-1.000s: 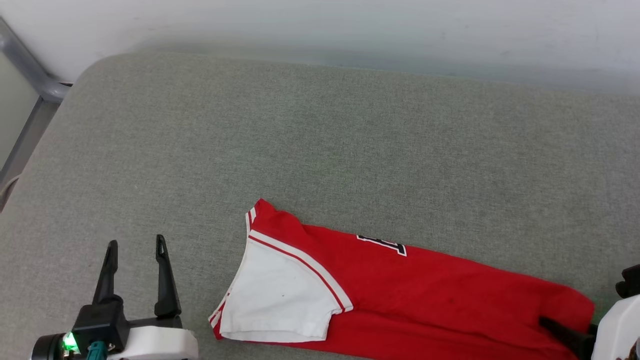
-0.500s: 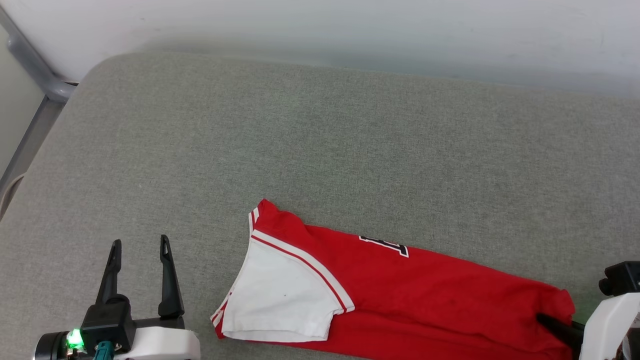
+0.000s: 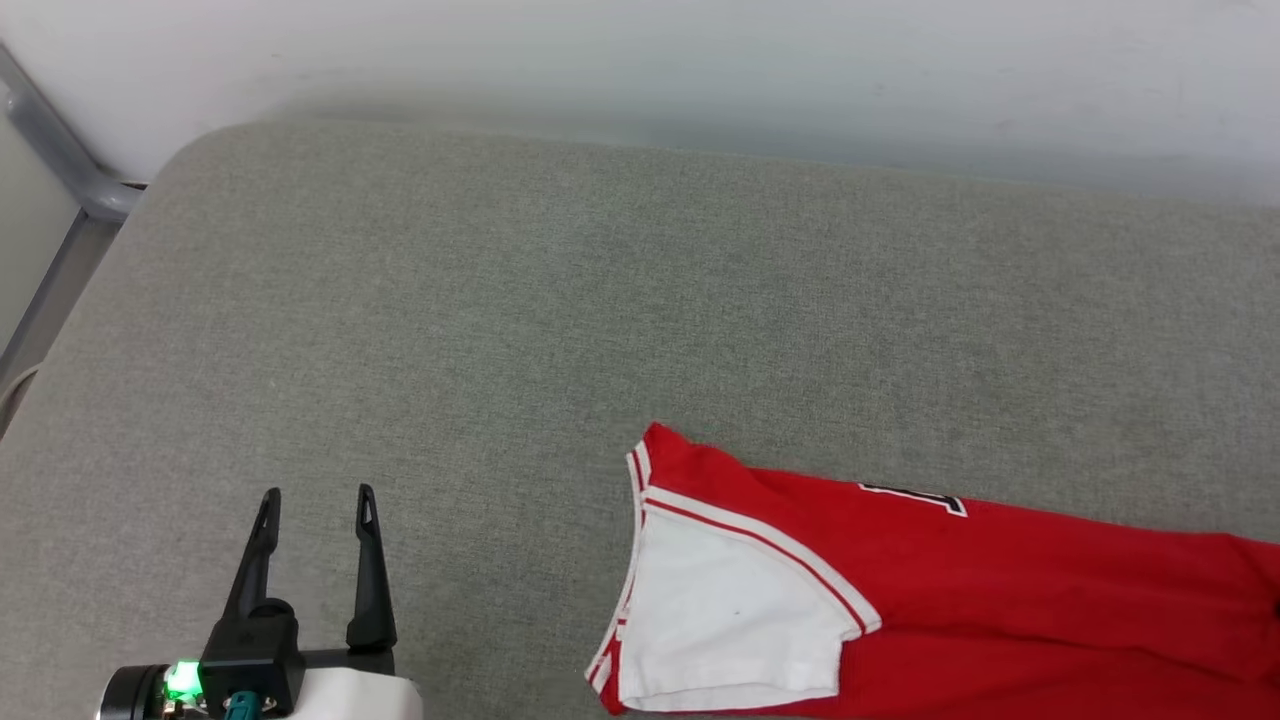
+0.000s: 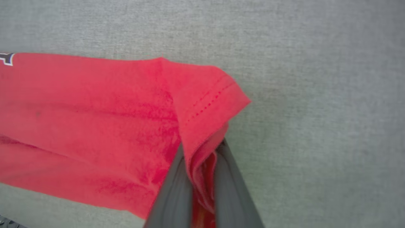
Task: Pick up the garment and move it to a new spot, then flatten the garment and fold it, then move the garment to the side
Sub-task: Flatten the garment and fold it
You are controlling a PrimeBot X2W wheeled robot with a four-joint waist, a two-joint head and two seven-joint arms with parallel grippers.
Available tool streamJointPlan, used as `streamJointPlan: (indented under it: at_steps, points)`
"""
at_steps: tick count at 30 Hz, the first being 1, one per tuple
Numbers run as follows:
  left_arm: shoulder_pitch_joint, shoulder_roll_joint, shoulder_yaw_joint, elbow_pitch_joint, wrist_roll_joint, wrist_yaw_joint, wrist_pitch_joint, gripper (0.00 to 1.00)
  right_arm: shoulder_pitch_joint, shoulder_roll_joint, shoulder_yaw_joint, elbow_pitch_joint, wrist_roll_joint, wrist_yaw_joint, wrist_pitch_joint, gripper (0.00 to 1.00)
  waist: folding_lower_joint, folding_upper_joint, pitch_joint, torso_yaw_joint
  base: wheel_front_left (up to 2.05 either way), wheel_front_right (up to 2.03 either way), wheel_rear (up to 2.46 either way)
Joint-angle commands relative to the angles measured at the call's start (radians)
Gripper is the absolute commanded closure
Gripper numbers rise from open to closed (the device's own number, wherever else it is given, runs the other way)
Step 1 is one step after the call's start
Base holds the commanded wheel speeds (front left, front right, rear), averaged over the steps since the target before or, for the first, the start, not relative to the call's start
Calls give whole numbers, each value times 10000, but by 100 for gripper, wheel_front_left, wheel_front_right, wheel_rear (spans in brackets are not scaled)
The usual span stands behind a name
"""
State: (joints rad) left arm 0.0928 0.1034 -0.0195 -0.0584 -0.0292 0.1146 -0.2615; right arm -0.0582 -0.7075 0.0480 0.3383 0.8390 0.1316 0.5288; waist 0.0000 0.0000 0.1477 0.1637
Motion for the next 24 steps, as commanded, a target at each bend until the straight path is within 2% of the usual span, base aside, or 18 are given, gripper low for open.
streamJointPlan:
  at_steps: [1,4,7,11,14,20,24]
  points:
    - [55,-36,5,21,55,1,-45,0,-74,-73,-62,82,-42,-19,22,100,0,0,-21,-4,0,0,0]
    - [111,-57,-42,82,99,-49,-45,0,-37,42,-262,150,-117,-18,111,100,0,0,-120,11,0,0,0]
    - [166,-74,-34,101,138,-57,-47,0,156,163,-233,-330,-68,-16,271,100,0,0,-206,4,0,0,0]
    - [241,-60,-49,122,188,-75,-46,0,258,605,-257,-1547,380,-15,643,100,0,0,-290,-20,0,0,0]
    - [211,-67,-109,151,221,-93,-46,0,323,846,-166,-2479,272,-15,978,100,0,0,-307,6,0,0,0]
    - [49,-92,-246,222,241,-145,-46,0,-58,1566,485,-4014,346,-13,1713,100,0,0,-245,150,0,0,0]
    - [-96,-113,-352,295,246,-214,-47,0,-546,1965,1323,-4477,22,-13,2123,100,0,0,-137,285,0,0,0]
